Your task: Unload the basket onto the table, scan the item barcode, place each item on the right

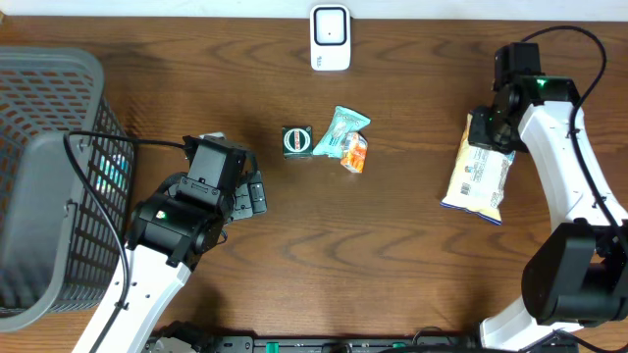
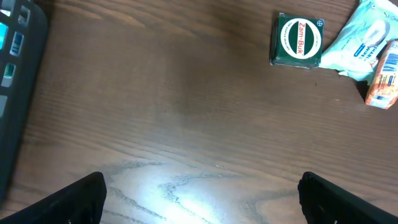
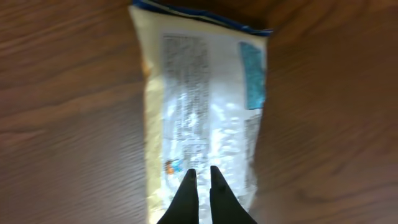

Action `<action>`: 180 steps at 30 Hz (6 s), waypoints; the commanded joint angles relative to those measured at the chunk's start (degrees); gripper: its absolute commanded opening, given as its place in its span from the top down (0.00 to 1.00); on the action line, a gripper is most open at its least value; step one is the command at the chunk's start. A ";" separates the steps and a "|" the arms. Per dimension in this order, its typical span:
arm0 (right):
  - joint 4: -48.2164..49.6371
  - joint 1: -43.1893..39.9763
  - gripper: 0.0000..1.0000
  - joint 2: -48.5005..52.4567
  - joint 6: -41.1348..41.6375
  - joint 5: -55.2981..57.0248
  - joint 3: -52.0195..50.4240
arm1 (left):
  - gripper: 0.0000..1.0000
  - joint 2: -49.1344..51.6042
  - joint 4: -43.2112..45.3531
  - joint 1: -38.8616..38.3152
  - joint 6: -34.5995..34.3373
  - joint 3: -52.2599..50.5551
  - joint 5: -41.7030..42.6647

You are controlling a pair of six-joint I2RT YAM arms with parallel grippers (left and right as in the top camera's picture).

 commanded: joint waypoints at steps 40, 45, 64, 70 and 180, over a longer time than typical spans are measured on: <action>9.53 -7.61 0.89 -0.37 2.36 -1.81 -6.93 | 0.02 0.22 -0.13 0.20 0.11 0.24 -0.94; 18.34 -9.64 0.90 -0.37 2.36 -1.44 -12.83 | 0.02 0.22 -0.13 0.20 0.11 0.24 -0.96; 29.33 -10.62 0.92 -3.08 2.34 -8.41 -21.22 | 0.02 0.22 -0.13 0.20 0.11 0.24 -0.96; 15.63 -10.60 0.85 -9.22 2.32 -14.71 -14.62 | 0.02 0.22 -0.13 0.20 0.11 0.24 -0.96; 17.29 -9.09 0.99 -9.01 8.57 -11.10 -27.32 | 0.02 0.22 -0.13 0.20 0.11 0.24 -0.96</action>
